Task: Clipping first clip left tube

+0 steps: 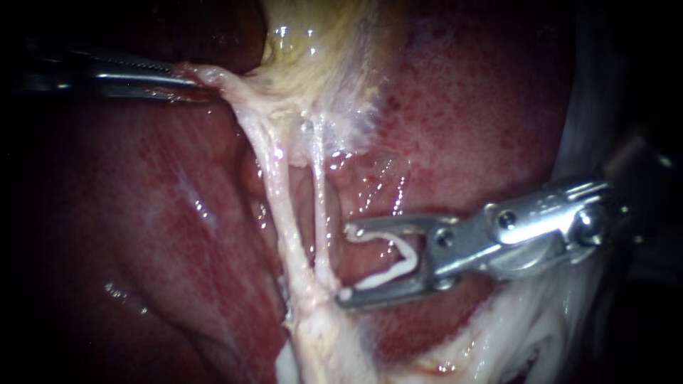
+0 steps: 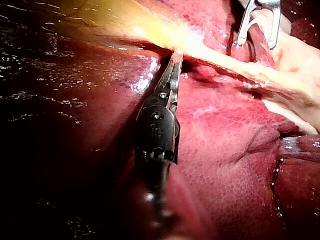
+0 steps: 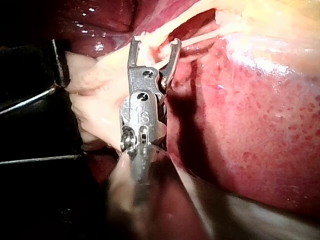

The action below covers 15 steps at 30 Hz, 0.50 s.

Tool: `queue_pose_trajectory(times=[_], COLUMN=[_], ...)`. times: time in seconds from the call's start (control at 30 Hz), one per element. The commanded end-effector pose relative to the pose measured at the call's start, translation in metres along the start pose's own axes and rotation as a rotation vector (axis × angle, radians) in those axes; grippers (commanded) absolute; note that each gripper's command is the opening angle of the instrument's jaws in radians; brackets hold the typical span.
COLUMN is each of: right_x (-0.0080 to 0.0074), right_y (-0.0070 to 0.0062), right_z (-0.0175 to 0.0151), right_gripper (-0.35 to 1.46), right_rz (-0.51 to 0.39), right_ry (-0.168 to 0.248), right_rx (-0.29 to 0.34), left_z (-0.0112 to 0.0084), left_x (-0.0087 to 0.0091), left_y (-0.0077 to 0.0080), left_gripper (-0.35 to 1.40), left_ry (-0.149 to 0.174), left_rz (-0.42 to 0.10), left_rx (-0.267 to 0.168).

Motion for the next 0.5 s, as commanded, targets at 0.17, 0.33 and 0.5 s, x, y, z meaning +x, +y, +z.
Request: queue_pose_trajectory(times=[0.17, 0.33, 0.5], right_x=[-0.001, -0.0028, -0.0044], right_y=[0.0012, 0.0023, 0.0028], right_z=[0.0018, 0.0027, 0.0033], right_gripper=[0.49, 0.49, 0.49], right_rz=[0.038, 0.07, 0.1], right_ry=[0.025, 0.022, 0.017], right_rx=[0.02, 0.024, 0.041], left_z=[0.0, 0.0, 0.0], left_x=[0.0, 0.0, 0.0], left_y=[0.0, 0.0, 0.0], left_gripper=[-0.35, -0.35, -0.35], left_ry=[0.0, 0.0, 0.0], left_rz=[0.0, 0.0, 0.0], left_rx=[0.002, 0.002, 0.002])
